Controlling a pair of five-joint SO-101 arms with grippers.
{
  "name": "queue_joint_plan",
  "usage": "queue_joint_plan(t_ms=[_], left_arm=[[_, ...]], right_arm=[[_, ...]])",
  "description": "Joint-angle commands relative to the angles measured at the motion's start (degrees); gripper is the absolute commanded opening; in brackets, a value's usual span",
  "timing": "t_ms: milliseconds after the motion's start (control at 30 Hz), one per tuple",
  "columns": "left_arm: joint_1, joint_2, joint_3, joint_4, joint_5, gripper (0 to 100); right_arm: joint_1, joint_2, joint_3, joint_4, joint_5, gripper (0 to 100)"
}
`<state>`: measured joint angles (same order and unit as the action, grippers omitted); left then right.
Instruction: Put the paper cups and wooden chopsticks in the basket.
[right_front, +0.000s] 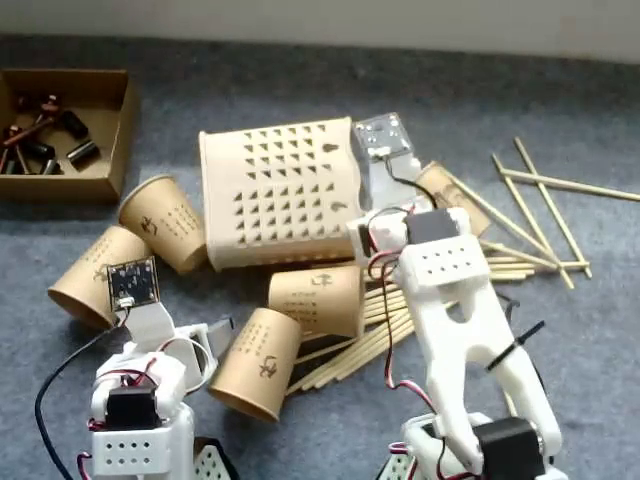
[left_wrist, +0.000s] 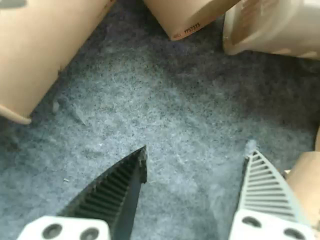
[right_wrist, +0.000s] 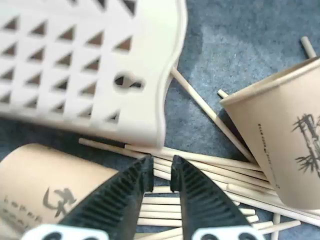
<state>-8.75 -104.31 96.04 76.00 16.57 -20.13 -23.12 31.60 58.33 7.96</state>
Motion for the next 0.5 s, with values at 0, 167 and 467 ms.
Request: queue_joint_plan(t_ms=[0, 167, 467], left_arm=[[-0.5, -1.0, 1.1, 0.2, 0.0, 30], [-0.5, -1.0, 1.1, 0.2, 0.0, 30], [-0.5, -1.0, 1.1, 0.2, 0.0, 30]], right_arm=[[-1.8, -8.5, 2.5, -0.2, 0.5, 7.7], [-0.3, -14.0, 3.6, 0.2, -5.3, 7.7], [0.8, -10.4, 2.6, -1.6, -15.6, 23.9]])
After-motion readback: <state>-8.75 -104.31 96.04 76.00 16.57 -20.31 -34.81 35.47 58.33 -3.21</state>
